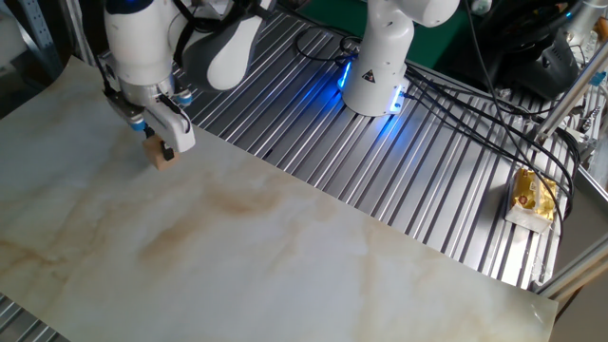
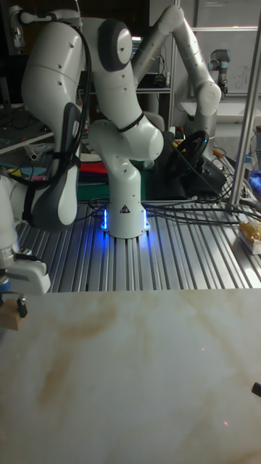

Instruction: Pick up the small block on the left and move it to the right

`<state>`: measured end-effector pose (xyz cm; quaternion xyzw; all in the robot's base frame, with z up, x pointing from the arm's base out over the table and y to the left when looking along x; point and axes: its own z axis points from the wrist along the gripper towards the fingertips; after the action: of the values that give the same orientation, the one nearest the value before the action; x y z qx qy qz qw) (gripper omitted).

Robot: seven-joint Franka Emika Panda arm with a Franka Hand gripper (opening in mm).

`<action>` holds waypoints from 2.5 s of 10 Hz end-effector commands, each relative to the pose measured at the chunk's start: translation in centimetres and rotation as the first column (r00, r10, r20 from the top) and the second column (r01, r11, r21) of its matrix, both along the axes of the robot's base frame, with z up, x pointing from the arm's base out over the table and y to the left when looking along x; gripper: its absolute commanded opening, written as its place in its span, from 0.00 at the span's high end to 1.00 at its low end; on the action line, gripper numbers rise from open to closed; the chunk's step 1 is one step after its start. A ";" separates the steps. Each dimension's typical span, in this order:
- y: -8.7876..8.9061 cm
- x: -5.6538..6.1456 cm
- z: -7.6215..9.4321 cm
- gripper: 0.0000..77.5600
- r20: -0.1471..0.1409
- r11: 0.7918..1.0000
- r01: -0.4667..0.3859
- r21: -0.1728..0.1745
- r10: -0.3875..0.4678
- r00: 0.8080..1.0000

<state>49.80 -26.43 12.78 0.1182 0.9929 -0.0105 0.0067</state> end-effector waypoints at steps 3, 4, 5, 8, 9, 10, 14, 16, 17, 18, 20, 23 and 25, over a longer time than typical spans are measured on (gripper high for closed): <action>-0.1 0.1 0.2 0.98 0.051 0.960 -0.264 -0.097 0.270 0.961; -0.1 0.1 0.2 0.98 0.060 0.950 -0.296 -0.096 0.303 0.951; -0.1 0.1 0.2 0.98 0.062 0.939 -0.333 -0.089 0.338 0.939; -0.1 0.1 0.2 0.98 0.047 0.901 -0.425 -0.090 0.431 0.901; -0.1 0.1 0.2 0.98 0.037 0.886 -0.460 -0.060 0.463 0.886; -0.1 0.1 0.2 0.98 0.034 0.888 -0.460 -0.011 0.460 0.887; -0.1 0.1 0.2 0.98 0.015 0.886 -0.460 -0.052 0.461 0.887; -0.1 0.1 0.2 0.98 0.042 0.887 -0.460 -0.034 0.461 0.886; -0.1 0.1 0.2 0.98 0.052 0.888 -0.460 0.020 0.459 0.887; -0.1 0.1 0.2 0.98 0.054 0.888 -0.460 -0.001 0.460 0.887; -0.1 0.1 0.2 0.98 0.044 0.888 -0.459 -0.021 0.460 0.887; -0.1 0.1 0.2 0.98 0.046 0.895 -0.446 -0.018 0.447 0.893; -0.1 0.1 0.2 0.98 0.029 0.926 -0.376 -0.018 0.377 0.926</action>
<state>49.79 -26.42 12.77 -0.1112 0.9933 -0.0081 0.0317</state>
